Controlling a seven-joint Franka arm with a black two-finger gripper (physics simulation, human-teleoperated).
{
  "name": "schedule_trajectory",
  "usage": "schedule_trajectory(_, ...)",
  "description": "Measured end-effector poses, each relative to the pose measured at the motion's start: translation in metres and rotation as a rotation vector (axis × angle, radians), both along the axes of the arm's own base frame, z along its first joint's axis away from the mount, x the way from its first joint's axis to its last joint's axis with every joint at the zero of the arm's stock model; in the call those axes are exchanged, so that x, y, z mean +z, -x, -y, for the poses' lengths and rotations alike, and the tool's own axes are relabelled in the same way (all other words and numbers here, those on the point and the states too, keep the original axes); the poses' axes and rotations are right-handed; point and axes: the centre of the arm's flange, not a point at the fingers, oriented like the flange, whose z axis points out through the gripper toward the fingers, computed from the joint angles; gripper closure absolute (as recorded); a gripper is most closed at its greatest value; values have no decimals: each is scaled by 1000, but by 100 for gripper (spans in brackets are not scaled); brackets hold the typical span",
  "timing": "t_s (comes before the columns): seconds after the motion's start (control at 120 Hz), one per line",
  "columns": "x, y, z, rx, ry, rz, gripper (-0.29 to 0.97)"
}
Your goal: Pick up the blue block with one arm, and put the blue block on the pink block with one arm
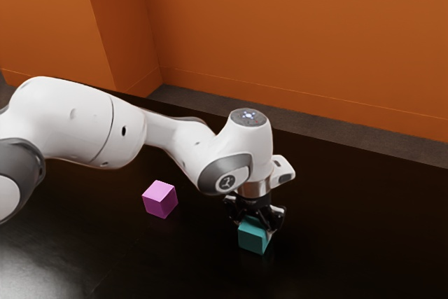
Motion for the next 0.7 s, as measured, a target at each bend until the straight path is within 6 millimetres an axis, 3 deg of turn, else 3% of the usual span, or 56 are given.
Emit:
schedule_trajectory(0.108,18,-7,-15,28,8,19,30)
schedule_trajectory(0.183,51,-28,-71,111,24,54,31)
schedule_trajectory(0.25,83,-30,-122,172,35,84,31)
schedule_trajectory(0.358,116,0,-187,230,41,99,31)
schedule_trajectory(0.508,129,36,-260,289,39,100,30)
schedule_trajectory(0.583,124,47,-275,277,38,97,30)
schedule_trajectory(0.7,121,49,-266,193,42,99,30)
